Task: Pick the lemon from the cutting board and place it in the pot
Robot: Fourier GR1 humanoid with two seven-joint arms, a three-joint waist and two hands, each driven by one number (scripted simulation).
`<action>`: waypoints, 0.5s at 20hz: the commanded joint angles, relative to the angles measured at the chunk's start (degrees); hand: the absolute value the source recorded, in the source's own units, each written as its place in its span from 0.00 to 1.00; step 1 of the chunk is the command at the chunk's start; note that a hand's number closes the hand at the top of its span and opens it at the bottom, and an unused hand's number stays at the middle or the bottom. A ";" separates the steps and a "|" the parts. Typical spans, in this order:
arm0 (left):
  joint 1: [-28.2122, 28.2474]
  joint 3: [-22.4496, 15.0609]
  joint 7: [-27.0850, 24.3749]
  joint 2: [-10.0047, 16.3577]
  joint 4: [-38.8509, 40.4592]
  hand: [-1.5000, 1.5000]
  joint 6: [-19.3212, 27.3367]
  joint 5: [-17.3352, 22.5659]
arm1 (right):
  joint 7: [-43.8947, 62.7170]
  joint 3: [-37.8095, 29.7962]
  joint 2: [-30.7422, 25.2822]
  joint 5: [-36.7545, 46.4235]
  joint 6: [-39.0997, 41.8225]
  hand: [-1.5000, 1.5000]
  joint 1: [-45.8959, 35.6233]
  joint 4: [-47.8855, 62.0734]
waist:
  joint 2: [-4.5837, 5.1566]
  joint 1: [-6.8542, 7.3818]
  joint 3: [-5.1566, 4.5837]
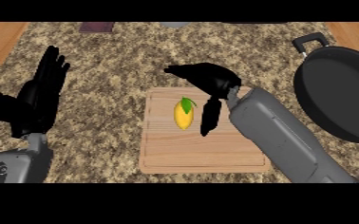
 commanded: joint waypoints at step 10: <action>3.50 -0.78 1.57 -2.99 -5.33 0.50 -0.40 -2.49 | 3.25 -0.22 5.00 12.96 1.23 0.00 7.68 -0.72 | 0.09 0.32 0.04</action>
